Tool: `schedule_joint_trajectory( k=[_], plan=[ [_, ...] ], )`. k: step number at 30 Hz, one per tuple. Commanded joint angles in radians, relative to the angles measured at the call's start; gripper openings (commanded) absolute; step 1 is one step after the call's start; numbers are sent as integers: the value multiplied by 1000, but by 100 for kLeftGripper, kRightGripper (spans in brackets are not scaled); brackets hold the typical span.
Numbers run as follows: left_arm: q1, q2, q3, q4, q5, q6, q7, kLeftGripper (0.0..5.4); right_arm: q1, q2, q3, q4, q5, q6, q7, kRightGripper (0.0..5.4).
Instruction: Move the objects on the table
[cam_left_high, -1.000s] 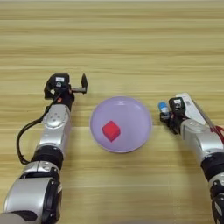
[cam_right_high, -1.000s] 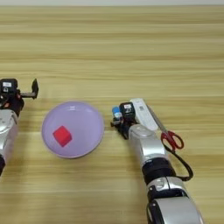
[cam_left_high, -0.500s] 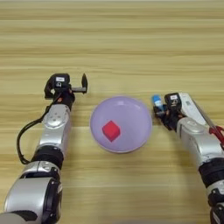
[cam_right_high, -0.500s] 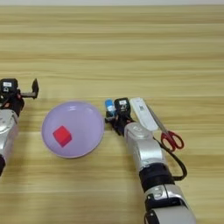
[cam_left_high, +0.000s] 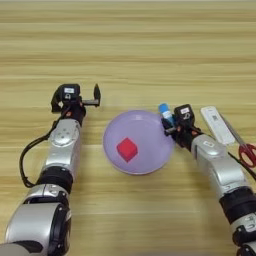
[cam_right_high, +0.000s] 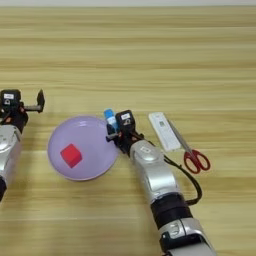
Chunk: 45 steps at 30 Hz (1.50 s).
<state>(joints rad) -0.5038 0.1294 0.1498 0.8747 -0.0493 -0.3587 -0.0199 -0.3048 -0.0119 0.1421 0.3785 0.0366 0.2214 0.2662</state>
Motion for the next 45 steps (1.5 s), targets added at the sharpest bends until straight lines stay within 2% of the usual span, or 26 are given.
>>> schedule_joint_trajectory(
  k=[1, 9, 21, 30, 33, 35, 40, 45],
  plan=[
    [-10, -5, -5, -10, 4, 16, 7, 540, 0, 14, 17, 9, -10, -6, 5, 141],
    [-11, -4, -6, -7, 5, 17, 7, 540, -12, 52, 28, 14, 7, 14, 19, 141],
    [-13, -3, -5, -3, 5, 17, 7, 540, -57, 140, -4, 54, 73, 111, 27, 141],
    [-13, -5, -5, -3, 5, 16, 8, 540, -66, 139, 1, 98, 73, 109, 22, 141],
    [-14, -6, -6, -3, 5, 17, 9, 540, -64, 136, 8, 108, 71, 109, 29, 201],
    [-15, -7, -6, -3, 6, 16, 10, 540, -64, 135, 7, 111, 71, 105, 27, 212],
    [-14, -8, -7, -6, 6, 17, 10, 540, -62, 130, 13, 109, 64, 86, 26, 282],
    [-14, -9, -9, -5, 6, 16, 12, 540, -52, 119, 30, 88, 45, 39, 28, 333]
  ],
)
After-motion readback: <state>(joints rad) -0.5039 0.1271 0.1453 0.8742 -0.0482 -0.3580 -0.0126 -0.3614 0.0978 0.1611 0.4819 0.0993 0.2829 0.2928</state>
